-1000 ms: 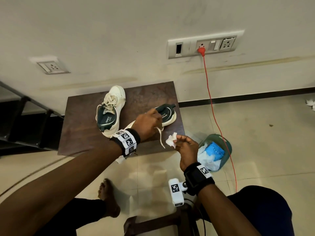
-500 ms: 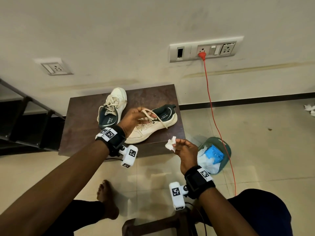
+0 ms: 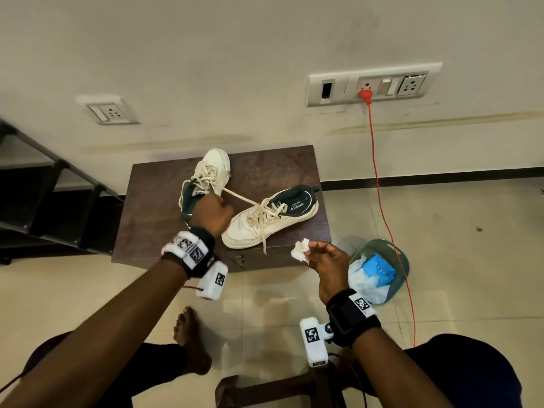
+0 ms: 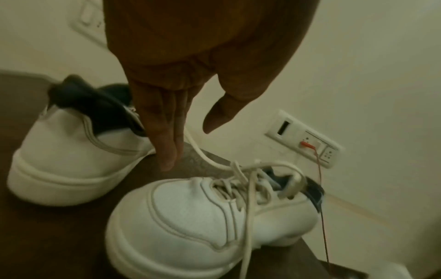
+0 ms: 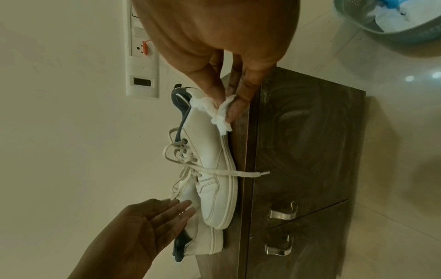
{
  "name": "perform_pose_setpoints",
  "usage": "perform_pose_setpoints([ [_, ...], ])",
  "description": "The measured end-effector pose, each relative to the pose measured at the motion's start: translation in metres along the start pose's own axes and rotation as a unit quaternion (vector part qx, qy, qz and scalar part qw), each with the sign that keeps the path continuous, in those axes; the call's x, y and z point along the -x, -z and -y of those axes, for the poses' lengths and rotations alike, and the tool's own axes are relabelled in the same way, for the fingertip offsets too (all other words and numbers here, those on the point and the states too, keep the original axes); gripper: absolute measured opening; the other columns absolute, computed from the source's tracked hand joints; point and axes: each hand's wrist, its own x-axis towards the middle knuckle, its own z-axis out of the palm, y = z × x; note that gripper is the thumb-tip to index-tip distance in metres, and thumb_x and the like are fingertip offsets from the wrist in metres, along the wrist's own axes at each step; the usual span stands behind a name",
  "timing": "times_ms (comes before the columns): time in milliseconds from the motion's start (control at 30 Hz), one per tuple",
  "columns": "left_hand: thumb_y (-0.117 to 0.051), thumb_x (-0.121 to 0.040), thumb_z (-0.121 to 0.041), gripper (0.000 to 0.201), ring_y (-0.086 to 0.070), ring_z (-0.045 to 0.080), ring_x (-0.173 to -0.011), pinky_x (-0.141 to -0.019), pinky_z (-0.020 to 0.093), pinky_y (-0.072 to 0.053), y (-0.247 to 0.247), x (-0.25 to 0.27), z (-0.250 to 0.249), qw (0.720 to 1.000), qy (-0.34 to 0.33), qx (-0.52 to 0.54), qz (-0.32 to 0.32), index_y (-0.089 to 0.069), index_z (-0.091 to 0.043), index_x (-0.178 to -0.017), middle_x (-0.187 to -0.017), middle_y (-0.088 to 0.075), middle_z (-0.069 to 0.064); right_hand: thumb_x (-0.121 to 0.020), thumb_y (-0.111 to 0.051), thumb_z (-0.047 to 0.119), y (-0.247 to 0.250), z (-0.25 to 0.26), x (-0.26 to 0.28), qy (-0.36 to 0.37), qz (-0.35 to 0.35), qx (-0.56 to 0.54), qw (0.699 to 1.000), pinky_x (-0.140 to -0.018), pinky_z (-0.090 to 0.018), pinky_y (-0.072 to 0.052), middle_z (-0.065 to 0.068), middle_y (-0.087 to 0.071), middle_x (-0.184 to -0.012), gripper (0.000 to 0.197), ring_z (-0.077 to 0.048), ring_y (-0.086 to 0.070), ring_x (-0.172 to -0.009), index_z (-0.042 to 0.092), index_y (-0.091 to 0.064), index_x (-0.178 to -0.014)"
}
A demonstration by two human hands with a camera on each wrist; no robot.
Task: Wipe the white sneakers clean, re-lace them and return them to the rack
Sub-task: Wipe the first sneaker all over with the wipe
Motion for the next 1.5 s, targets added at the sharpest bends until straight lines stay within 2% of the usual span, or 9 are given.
perform_pose_setpoints([
  [167,-0.065,-0.086,-0.024,0.025,-0.068,0.026,-0.092,-0.071,0.035,-0.052,-0.030,0.070,0.005,0.966,-0.200,-0.125,-0.105,-0.064,-0.021,-0.111,-0.100,-0.072,-0.001,-0.078,-0.063,-0.021,0.000,0.000,0.001,0.004,-0.002,0.009,1.000,-0.091,-0.052,-0.056,-0.021,-0.075,-0.102,0.027,-0.044,-0.070,-0.103,0.002,-0.072,-0.089],
  [267,-0.064,-0.083,-0.067,0.045,-0.069,0.025,-0.085,-0.067,0.034,-0.051,-0.054,0.074,0.006,0.967,-0.132,-0.211,-0.057,-0.066,-0.022,-0.092,-0.087,-0.072,-0.002,-0.078,-0.062,-0.021,0.000,0.001,0.002,0.006,-0.001,0.007,1.000,-0.089,-0.049,-0.056,-0.022,-0.074,-0.104,0.031,-0.040,-0.071,-0.098,0.007,-0.073,-0.085],
  [367,-0.057,-0.081,-0.079,0.061,-0.069,0.027,-0.084,-0.064,0.031,-0.044,-0.069,0.066,0.001,0.954,-0.101,-0.282,-0.028,-0.067,-0.019,-0.083,-0.085,-0.073,0.003,-0.079,-0.062,-0.022,-0.001,0.001,0.005,0.008,0.003,0.007,1.000,-0.080,-0.038,-0.059,-0.023,-0.074,-0.104,0.031,-0.034,-0.070,-0.092,0.006,-0.072,-0.086],
  [600,-0.060,-0.091,-0.047,0.030,-0.069,0.027,-0.093,-0.074,0.034,-0.049,-0.070,0.061,-0.001,0.963,-0.097,-0.247,-0.043,-0.073,-0.020,-0.095,-0.094,-0.074,0.002,-0.079,-0.062,-0.022,-0.008,0.002,0.009,0.013,0.013,0.013,1.000,-0.073,-0.030,-0.061,-0.022,-0.074,-0.102,0.029,-0.030,-0.071,-0.088,0.003,-0.072,-0.089],
  [767,-0.067,-0.087,-0.034,0.012,-0.068,0.027,-0.075,-0.064,0.035,-0.051,-0.039,0.059,-0.001,0.962,-0.180,-0.153,-0.134,-0.070,-0.022,-0.084,-0.084,-0.071,-0.001,-0.080,-0.063,-0.021,-0.007,0.001,0.006,0.013,0.014,0.011,1.000,-0.084,-0.040,-0.060,-0.021,-0.075,-0.103,0.029,-0.034,-0.072,-0.093,0.004,-0.073,-0.089],
  [1000,-0.066,-0.086,-0.002,0.010,-0.065,0.035,-0.081,-0.072,0.042,-0.052,0.001,0.004,-0.024,0.951,-0.248,-0.058,-0.175,-0.073,-0.004,-0.093,-0.089,-0.067,0.017,-0.080,-0.063,-0.020,-0.009,0.001,0.007,0.016,0.015,0.016,1.000,-0.083,-0.040,-0.060,-0.021,-0.075,-0.103,0.028,-0.035,-0.072,-0.095,0.005,-0.072,-0.090],
  [1167,-0.061,-0.077,0.014,0.052,-0.065,0.039,-0.106,-0.089,0.043,-0.055,-0.008,0.018,-0.019,0.963,-0.233,-0.061,-0.124,-0.062,-0.002,-0.127,-0.148,-0.047,0.018,-0.081,-0.061,-0.020,-0.013,0.007,0.006,0.029,0.023,0.018,0.999,-0.071,-0.026,-0.059,-0.020,-0.075,-0.103,0.030,-0.029,-0.071,-0.090,0.005,-0.073,-0.091],
  [1333,-0.081,-0.074,-0.009,0.049,-0.066,0.035,-0.110,-0.082,0.041,-0.059,-0.046,0.060,0.034,0.930,-0.333,-0.114,-0.107,-0.065,-0.005,-0.120,-0.130,-0.061,0.016,-0.085,-0.054,-0.018,-0.013,0.018,0.007,0.052,0.038,-0.011,0.998,-0.071,-0.023,-0.059,-0.016,-0.073,-0.097,0.027,-0.027,-0.070,-0.089,0.002,-0.071,-0.093],
  [1500,-0.098,-0.052,-0.038,0.110,-0.035,0.039,-0.145,-0.116,0.051,-0.037,-0.059,0.041,0.058,0.938,-0.282,-0.201,0.011,-0.046,-0.009,-0.144,-0.156,-0.037,0.022,-0.089,-0.063,-0.005,-0.015,0.024,0.014,0.052,0.043,-0.060,0.996,-0.082,-0.034,-0.061,-0.027,-0.071,-0.104,0.014,-0.034,-0.072,-0.094,-0.010,-0.068,-0.101],
])
